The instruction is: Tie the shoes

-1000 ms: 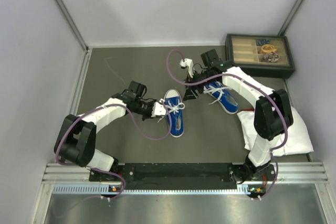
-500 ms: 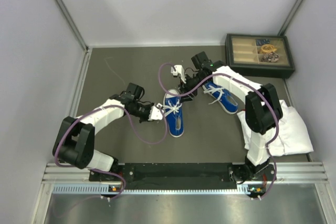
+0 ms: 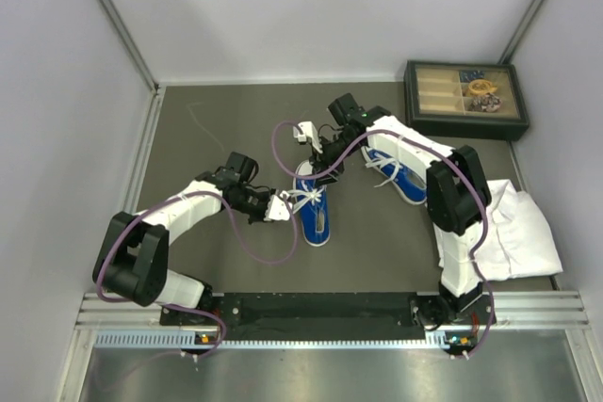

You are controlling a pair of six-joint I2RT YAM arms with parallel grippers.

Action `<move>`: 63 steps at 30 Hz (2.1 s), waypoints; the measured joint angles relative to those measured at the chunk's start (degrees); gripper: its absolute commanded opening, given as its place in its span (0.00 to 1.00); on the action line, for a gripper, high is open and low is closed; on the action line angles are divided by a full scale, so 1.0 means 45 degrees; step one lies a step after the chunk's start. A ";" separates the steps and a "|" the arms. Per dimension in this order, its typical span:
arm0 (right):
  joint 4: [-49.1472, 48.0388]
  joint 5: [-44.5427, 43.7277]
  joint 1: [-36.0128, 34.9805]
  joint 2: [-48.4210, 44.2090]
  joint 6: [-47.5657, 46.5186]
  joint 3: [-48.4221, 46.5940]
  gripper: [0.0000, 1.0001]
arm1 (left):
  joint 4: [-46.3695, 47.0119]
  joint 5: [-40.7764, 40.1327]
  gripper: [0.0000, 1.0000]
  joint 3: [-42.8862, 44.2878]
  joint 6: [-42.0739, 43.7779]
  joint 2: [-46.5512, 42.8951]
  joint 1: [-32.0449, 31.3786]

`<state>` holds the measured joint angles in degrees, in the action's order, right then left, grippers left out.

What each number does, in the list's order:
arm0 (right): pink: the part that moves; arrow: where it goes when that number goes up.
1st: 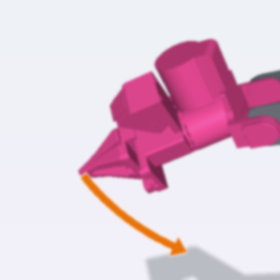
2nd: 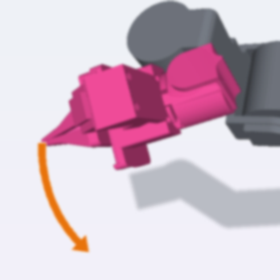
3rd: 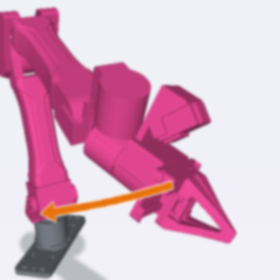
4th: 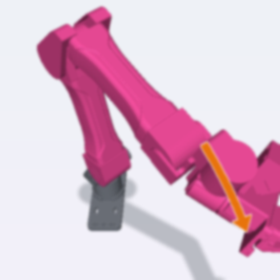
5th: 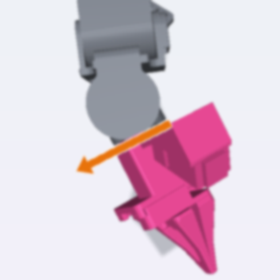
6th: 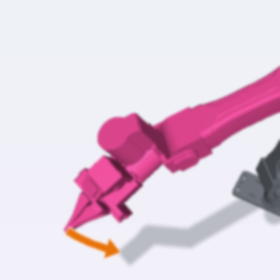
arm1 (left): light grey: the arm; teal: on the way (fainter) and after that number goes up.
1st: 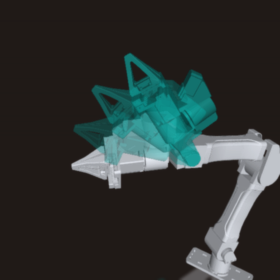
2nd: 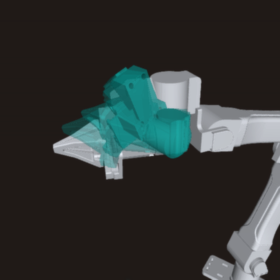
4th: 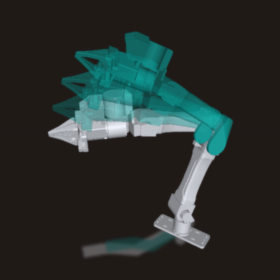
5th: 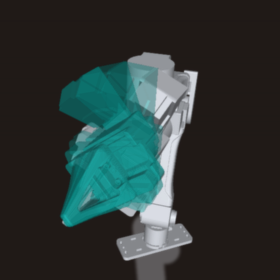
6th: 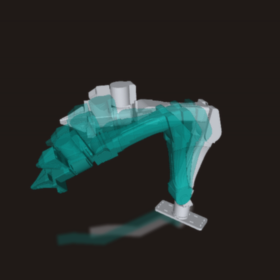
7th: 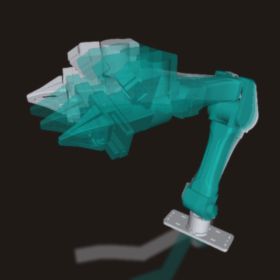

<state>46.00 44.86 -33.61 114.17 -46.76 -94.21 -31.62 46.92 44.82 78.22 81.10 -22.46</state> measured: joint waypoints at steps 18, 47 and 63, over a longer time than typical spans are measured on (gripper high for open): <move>0.1083 -0.0287 -0.0112 0.0578 -0.1069 -0.0243 0.04 | 0.0005 0.0000 0.00 -0.0063 -0.0005 -0.0024 0.0000; -0.3886 -0.1744 -0.0102 -0.2560 0.4571 0.4425 0.00 | 0.1098 -0.0763 0.37 -0.1914 -0.1418 -0.1991 0.0015; -0.6742 -0.2730 -0.0102 -0.3687 0.8374 0.6528 0.00 | 0.7125 -0.0976 0.44 -0.1928 -0.4284 -0.1996 0.0777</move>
<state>15.66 32.58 -34.06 97.58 -9.08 -64.84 0.45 42.52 36.14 58.94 72.12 -18.96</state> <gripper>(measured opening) 0.006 0.410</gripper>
